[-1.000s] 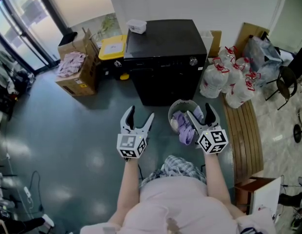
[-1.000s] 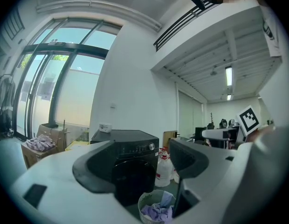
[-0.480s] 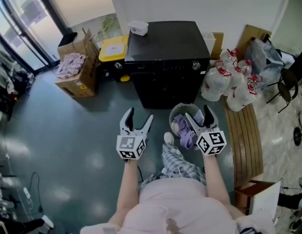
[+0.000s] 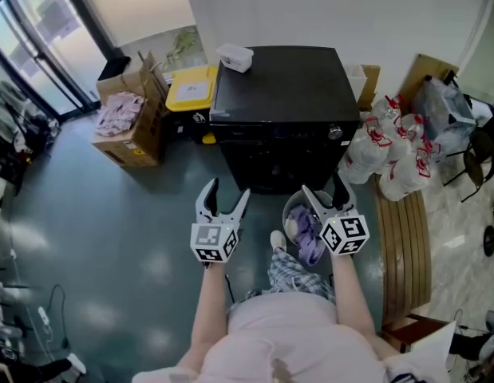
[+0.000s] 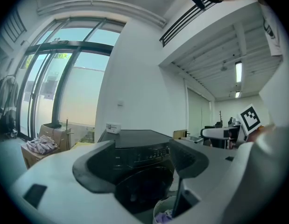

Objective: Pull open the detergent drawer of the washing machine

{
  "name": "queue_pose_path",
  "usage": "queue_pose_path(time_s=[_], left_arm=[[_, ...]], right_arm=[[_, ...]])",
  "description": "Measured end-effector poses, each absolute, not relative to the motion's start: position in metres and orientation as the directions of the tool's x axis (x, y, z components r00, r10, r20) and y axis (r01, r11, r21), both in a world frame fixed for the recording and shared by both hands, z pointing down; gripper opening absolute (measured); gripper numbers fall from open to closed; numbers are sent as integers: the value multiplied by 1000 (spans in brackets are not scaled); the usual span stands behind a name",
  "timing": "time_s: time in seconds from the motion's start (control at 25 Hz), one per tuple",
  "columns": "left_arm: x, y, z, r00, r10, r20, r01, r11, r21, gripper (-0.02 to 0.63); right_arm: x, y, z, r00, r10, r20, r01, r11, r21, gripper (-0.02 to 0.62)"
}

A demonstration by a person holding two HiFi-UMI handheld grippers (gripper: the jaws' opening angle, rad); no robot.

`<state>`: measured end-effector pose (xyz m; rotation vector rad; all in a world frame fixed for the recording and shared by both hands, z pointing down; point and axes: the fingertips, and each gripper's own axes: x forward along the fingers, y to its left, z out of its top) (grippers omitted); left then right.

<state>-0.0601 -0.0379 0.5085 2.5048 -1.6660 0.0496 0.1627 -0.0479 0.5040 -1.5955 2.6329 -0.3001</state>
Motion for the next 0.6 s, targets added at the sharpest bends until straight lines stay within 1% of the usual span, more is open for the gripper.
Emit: queue_pose_path(time_s=[0.24, 0.6], left_arm=[[-74, -113, 505, 359, -925, 122, -933, -351, 81, 348], [-101, -217, 510, 288, -949, 132, -957, -281, 64, 348]], right_arm=[[145, -131, 500, -500, -864, 67, -854, 478, -203, 410], [98, -246, 498, -600, -797, 73, -794, 581, -176, 410]])
